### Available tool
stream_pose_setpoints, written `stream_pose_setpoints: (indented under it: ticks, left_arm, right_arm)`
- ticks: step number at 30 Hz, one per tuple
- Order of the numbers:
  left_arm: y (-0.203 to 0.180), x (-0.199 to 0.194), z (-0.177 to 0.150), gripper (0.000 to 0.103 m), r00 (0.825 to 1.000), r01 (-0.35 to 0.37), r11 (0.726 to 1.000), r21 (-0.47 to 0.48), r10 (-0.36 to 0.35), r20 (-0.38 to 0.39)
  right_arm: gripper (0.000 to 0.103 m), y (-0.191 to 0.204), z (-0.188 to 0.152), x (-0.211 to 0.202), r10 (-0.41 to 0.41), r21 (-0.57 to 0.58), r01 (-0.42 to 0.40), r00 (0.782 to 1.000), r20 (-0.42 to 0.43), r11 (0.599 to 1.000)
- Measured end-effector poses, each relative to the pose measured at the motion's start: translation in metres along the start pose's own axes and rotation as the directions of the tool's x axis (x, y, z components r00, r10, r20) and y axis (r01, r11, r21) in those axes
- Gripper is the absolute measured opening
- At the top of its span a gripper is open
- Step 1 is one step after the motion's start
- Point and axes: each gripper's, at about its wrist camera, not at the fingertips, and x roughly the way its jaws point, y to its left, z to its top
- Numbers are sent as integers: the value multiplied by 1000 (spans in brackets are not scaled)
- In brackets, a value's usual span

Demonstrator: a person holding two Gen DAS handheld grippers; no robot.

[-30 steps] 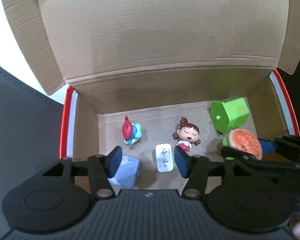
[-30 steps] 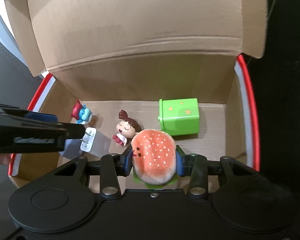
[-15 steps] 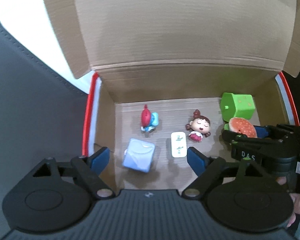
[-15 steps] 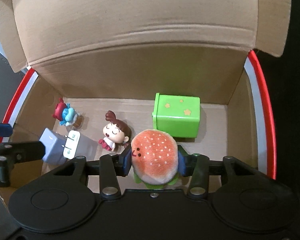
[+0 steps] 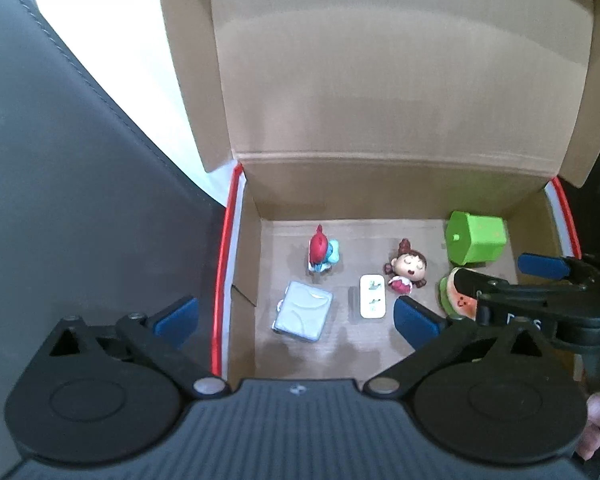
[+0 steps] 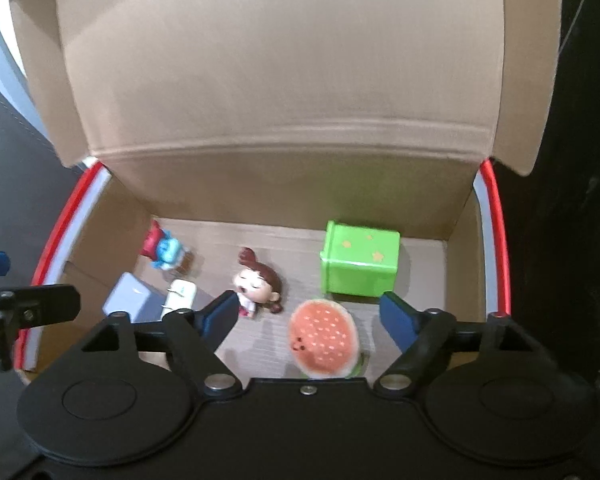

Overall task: Organize objects
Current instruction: 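Open the left gripper releasing the white block while the right gripper releases the burger, then raise both open tools up and back away from the shoebox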

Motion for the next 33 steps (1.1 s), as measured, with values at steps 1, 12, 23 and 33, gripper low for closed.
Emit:
stream_pose_setpoints:
  ticks: [1, 12, 23, 33]
  left_arm:
    - [1, -3, 0, 103, 1000, -1, 1000, 3, 1, 7]
    - [8, -42, -1, 103, 997, 6, 1000, 8, -7, 71]
    - [19, -89, -3, 103, 989, 40, 999, -3, -39, 140]
    - [33, -145, -13, 103, 977, 67, 997, -25, -61, 202]
  right_arm:
    - [85, 1, 0, -6, 3, -1, -3, 1000, 8, 1000]
    - [103, 7, 7, -48, 40, -14, -39, 998, 57, 999]
    - [103, 13, 17, -108, 17, -29, -13, 993, 118, 999]
    - [103, 17, 16, -146, 34, -23, -30, 984, 177, 999]
